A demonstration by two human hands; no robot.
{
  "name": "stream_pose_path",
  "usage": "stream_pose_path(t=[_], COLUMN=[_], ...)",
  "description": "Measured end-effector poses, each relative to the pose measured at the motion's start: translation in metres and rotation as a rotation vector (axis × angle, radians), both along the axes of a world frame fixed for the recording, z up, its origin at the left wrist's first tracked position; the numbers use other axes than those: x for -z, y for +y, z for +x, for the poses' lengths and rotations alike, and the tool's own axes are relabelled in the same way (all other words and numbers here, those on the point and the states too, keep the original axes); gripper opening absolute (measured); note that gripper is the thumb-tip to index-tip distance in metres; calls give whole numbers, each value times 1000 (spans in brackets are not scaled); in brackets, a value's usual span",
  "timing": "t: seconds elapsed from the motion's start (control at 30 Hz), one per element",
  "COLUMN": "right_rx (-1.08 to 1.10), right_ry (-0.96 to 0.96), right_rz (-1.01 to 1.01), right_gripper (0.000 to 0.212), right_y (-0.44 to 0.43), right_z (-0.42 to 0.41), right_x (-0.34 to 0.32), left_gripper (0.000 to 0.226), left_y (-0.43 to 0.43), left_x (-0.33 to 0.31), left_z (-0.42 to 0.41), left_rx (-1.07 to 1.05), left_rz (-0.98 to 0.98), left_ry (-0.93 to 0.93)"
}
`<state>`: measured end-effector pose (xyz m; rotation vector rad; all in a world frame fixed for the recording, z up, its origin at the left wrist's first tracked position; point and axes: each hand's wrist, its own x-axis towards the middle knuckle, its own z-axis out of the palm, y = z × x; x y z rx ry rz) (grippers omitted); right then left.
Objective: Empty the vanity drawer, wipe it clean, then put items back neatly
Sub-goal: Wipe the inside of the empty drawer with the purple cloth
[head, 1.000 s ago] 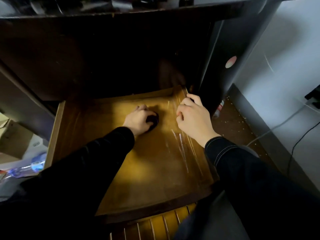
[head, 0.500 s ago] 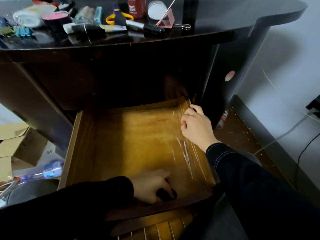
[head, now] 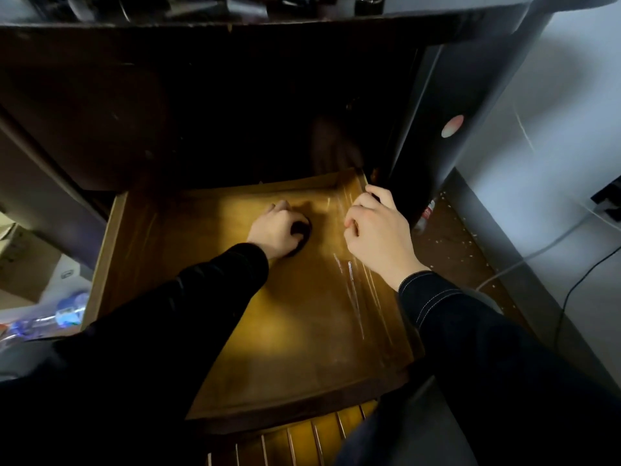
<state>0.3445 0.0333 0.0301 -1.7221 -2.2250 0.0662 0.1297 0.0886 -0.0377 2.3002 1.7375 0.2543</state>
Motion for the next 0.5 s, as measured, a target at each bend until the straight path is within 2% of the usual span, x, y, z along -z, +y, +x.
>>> stream_pose_path(t=[0.17, 0.27, 0.37, 0.43, 0.5], right_rx=[-6, -3, 2, 2, 3], right_ry=[2, -14, -22, -23, -17], right_rz=[6, -6, -22, -25, -28], right_gripper=[13, 13, 14, 15, 15], right_y=[-1, -2, -4, -5, -5], right_z=[1, 0, -1, -2, -2], right_x=[0, -2, -5, -7, -7], left_gripper=[39, 38, 37, 46, 50], left_y=[-35, -88, -147, -164, -155], left_x=[-5, -11, -15, -17, -19], left_z=[7, 11, 21, 24, 21], left_rx=[90, 338, 669, 826, 860], left_rz=[-28, -166, -313, -329, -289], left_ry=[29, 1, 62, 115, 140])
